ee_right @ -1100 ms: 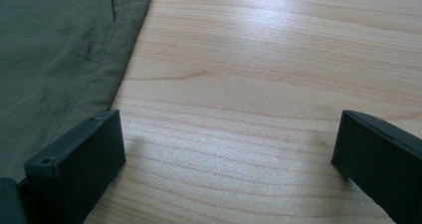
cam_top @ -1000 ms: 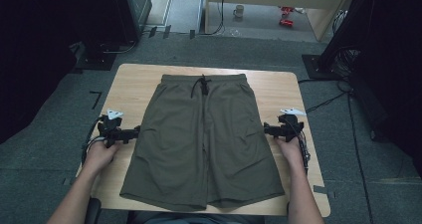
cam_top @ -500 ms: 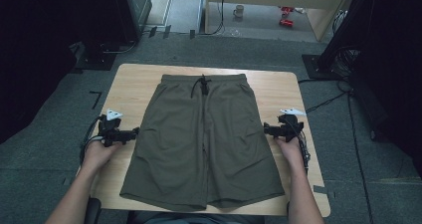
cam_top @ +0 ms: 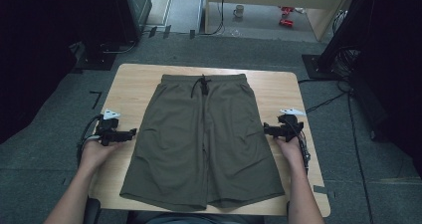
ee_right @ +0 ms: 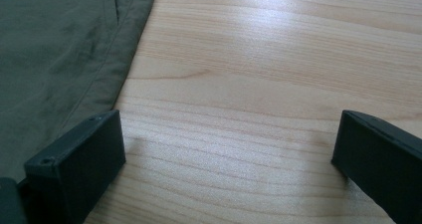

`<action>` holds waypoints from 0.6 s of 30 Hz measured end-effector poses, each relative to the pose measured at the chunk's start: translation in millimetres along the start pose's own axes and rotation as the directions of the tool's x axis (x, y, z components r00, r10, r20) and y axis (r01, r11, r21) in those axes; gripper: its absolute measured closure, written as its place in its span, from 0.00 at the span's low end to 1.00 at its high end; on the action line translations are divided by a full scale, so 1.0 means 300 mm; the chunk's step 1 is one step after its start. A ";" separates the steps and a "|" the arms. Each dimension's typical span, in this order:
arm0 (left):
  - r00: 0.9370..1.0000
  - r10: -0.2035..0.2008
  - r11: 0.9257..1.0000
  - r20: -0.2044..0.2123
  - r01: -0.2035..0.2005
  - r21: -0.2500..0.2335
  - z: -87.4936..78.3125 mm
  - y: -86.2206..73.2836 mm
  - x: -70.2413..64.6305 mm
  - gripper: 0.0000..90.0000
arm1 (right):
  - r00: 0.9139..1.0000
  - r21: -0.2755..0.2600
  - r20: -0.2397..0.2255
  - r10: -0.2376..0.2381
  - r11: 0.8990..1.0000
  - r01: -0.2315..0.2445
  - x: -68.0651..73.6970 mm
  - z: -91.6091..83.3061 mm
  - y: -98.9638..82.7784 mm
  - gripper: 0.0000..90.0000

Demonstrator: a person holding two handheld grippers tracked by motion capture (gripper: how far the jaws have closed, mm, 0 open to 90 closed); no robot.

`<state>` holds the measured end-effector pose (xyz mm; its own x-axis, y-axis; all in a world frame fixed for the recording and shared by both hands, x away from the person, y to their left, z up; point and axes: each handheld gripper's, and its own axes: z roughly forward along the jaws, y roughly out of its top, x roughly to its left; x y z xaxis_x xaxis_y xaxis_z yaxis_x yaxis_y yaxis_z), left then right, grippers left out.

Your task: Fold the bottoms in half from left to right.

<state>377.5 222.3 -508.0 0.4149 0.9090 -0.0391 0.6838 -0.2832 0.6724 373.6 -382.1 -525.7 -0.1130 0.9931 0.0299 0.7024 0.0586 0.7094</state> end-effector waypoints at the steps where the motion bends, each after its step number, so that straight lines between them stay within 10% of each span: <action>1: 1.000 -0.003 1.000 0.015 0.003 0.002 -0.005 -0.001 0.004 0.18 | 1.000 0.000 0.000 0.000 1.000 0.000 0.000 0.000 0.000 0.00; 9: 0.997 0.016 1.000 0.073 -0.016 -0.006 -0.049 -0.002 0.007 0.26 | 1.000 -0.001 -0.001 0.000 1.000 0.000 0.000 0.000 0.000 0.00; 18: 0.981 0.125 0.990 0.148 -0.114 -0.077 -0.131 -0.026 -0.051 0.27 | 1.000 0.003 -0.009 -0.009 1.000 0.009 0.004 -0.002 -0.001 0.00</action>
<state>342.3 222.7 -483.7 0.5811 0.8113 -0.0641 0.5838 -0.3607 0.7274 372.9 -380.8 -525.5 -0.1255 0.9917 0.0294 0.7033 0.0680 0.7076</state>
